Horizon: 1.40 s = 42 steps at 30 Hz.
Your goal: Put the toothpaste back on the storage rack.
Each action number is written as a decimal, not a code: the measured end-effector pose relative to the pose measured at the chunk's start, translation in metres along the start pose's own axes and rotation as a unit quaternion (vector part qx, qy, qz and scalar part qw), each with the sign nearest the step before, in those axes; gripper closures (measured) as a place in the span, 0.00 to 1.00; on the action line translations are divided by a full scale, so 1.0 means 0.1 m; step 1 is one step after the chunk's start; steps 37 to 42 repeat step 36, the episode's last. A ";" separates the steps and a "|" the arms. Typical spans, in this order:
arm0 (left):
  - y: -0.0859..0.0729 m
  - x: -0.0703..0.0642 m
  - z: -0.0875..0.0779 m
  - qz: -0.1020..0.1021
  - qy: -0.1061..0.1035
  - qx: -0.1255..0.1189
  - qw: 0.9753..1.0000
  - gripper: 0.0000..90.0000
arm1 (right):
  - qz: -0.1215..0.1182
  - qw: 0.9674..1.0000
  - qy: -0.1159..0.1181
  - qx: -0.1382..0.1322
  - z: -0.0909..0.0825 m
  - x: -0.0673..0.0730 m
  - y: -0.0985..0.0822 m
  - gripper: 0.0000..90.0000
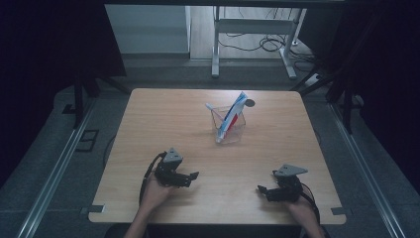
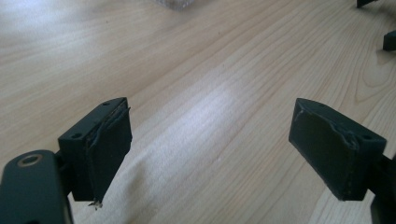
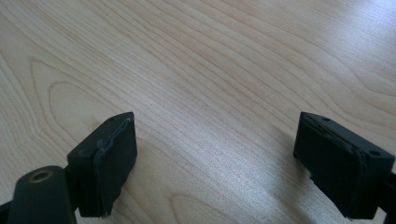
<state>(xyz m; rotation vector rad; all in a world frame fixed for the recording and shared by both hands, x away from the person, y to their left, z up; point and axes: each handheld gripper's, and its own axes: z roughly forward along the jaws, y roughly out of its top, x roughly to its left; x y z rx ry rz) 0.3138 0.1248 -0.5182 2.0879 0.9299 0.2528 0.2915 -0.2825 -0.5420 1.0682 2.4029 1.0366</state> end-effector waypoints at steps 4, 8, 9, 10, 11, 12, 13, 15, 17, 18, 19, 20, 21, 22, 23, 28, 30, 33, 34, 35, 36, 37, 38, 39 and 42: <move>-0.04 -0.02 0.00 0.005 0.002 0.002 1.000 0.15 | 0.000 1.000 0.000 0.000 0.00 0.00 0.00 0.15; -0.08 -0.05 0.02 0.013 0.009 0.011 1.000 0.15 | 0.000 1.000 0.000 0.000 0.00 0.00 0.00 0.15; -0.10 -0.05 0.03 0.014 0.011 0.013 1.000 0.15 | 0.000 1.000 0.000 0.000 0.00 0.00 0.00 0.15; -0.11 -0.06 0.04 0.015 0.012 0.015 1.000 0.15 | 0.000 1.000 0.000 0.000 0.00 0.00 0.00 0.15; -0.12 -0.06 0.04 0.014 0.012 0.017 1.000 0.15 | 0.000 1.000 0.000 0.000 0.00 0.00 0.00 0.15; -0.13 -0.06 0.06 0.016 0.013 0.020 1.000 0.15 | 0.000 1.000 0.000 0.000 0.00 0.00 0.00 0.15; -0.14 -0.07 0.06 0.015 0.013 0.021 1.000 0.15 | 0.000 1.000 0.000 0.000 0.00 0.00 0.00 0.15; -0.16 -0.07 0.09 0.017 0.016 0.026 0.999 0.15 | 0.000 1.000 0.000 0.000 0.00 0.00 0.00 0.15; -0.18 -0.08 0.11 0.018 0.018 0.030 0.999 0.15 | 0.000 1.000 0.000 0.000 0.00 0.00 0.00 0.15; -0.20 -0.08 0.12 0.018 0.019 0.033 0.999 0.15 | 0.000 1.000 -0.001 0.000 0.00 0.00 0.00 0.15; -0.21 -0.08 0.13 0.018 0.020 0.036 0.999 0.15 | -0.001 1.000 0.000 0.000 0.00 0.00 0.00 0.15; -0.21 -0.08 0.15 0.019 0.021 0.039 0.999 0.15 | -0.001 1.000 0.000 -0.001 0.00 0.00 0.00 0.15; -0.22 -0.09 0.15 0.024 0.024 0.042 0.999 0.15 | -0.001 1.000 0.000 -0.001 0.00 0.00 0.00 0.15; -0.21 -0.09 0.15 0.025 0.026 0.044 0.998 0.15 | -0.001 1.000 0.000 -0.001 0.00 0.00 0.00 0.15; -0.21 -0.10 0.16 0.027 0.027 0.044 0.998 0.15 | -0.001 1.000 0.000 -0.001 0.00 0.00 0.00 0.15; -0.21 -0.14 0.18 0.040 0.042 0.051 0.997 0.15 | -0.001 1.000 -0.001 -0.001 0.00 0.00 0.00 0.15; -0.21 -0.14 0.17 0.038 0.044 0.051 0.997 0.15 | -0.001 1.000 -0.001 -0.001 0.00 0.00 0.00 0.15; -0.21 -0.14 0.17 0.037 0.045 0.051 0.997 0.15 | -0.001 1.000 -0.001 -0.001 0.00 0.00 0.00 0.15; -0.21 -0.14 0.17 0.037 0.046 0.051 0.997 0.15 | -0.001 1.000 -0.001 -0.001 0.00 0.00 0.00 0.15; -0.21 -0.14 0.17 0.037 0.045 0.051 0.997 0.15 | -0.001 1.000 -0.001 -0.001 0.00 0.00 0.00 0.15; -0.22 -0.14 0.17 0.036 0.046 0.051 0.997 0.15 | -0.001 1.000 -0.001 -0.001 0.00 0.00 0.00 0.15; -0.22 -0.14 0.17 0.036 0.046 0.051 0.997 0.15 | -0.001 1.000 -0.001 -0.001 0.00 0.00 0.00 0.15; -0.22 -0.14 0.17 0.036 0.046 0.051 0.997 0.15 | -0.001 1.000 -0.001 -0.001 0.00 0.00 0.00 0.15; -0.22 -0.14 0.17 0.036 0.046 0.051 0.997 0.15 | -0.001 1.000 -0.001 -0.001 0.00 0.00 0.00 0.15; -0.22 -0.14 0.17 0.036 0.046 0.051 0.997 0.15 | -0.001 1.000 -0.001 -0.001 0.00 0.00 0.00 0.15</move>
